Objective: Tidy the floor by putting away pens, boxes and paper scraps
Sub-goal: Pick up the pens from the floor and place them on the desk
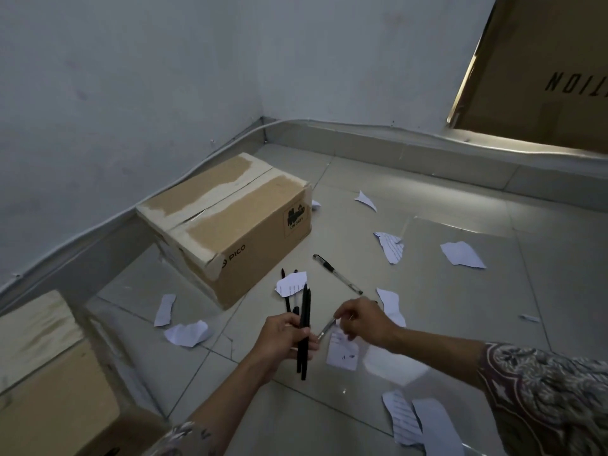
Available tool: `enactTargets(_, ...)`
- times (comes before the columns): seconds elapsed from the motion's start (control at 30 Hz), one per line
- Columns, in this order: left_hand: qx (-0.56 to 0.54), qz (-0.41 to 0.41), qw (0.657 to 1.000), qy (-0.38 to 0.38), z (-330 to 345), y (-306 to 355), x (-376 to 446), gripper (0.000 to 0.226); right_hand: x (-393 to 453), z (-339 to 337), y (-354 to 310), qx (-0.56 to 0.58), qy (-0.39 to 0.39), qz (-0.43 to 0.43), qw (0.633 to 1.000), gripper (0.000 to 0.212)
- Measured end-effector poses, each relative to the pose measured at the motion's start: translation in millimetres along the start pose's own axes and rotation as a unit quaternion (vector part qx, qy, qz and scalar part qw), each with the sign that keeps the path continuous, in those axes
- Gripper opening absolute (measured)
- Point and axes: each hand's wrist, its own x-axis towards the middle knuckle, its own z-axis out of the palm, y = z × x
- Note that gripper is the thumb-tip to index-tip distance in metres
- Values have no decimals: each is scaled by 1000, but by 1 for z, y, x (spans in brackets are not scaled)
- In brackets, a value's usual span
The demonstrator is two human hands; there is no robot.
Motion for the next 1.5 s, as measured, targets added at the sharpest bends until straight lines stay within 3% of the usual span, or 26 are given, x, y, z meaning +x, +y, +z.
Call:
enactTargets(0.17,-11,2,1000,21,-12,0,6,12,14,-24,33,-283,-29,-89,955,31)
enactTargets(0.27,8,-5,999,34,-20,-6,9,14,22,-21,43,-434,-60,-127,890,32)
enactTargets(0.47,27,-7,998,55,-32,-10,15,10,40,-20,38,-511,-120,-246,815,24)
enactTargets(0.57,36,-10,997,66,-32,-9,19,12,42,-31,26,-530,-114,-177,821,28)
enactTargets(0.63,36,-12,997,67,-30,-9,21,12,44,-41,22,-503,-94,-118,851,19)
enactTargets(0.67,37,-11,997,67,-29,-9,22,13,45,-45,22,-466,-77,-91,876,6)
enactTargets(0.73,37,-10,997,61,-25,-8,24,13,48,-49,23,-343,-37,-22,938,12)
enactTargets(0.8,37,-9,998,56,-21,-7,26,13,51,-44,19,-151,5,42,988,2)
enactTargets(0.87,34,-5,998,51,-18,-6,27,12,53,-34,13,19,25,121,992,10)
enactTargets(0.97,29,-2,999,44,-15,-4,28,13,59,-19,9,115,47,220,968,14)
enactTargets(1.07,21,-4,999,45,-18,-3,27,14,69,-10,14,88,80,251,961,21)
enactTargets(1.27,18,-17,997,71,-35,-10,30,13,84,0,15,30,120,217,968,44)
enactTargets(1.5,12,-20,996,84,-49,-13,35,15,92,-3,10,-75,101,211,969,30)
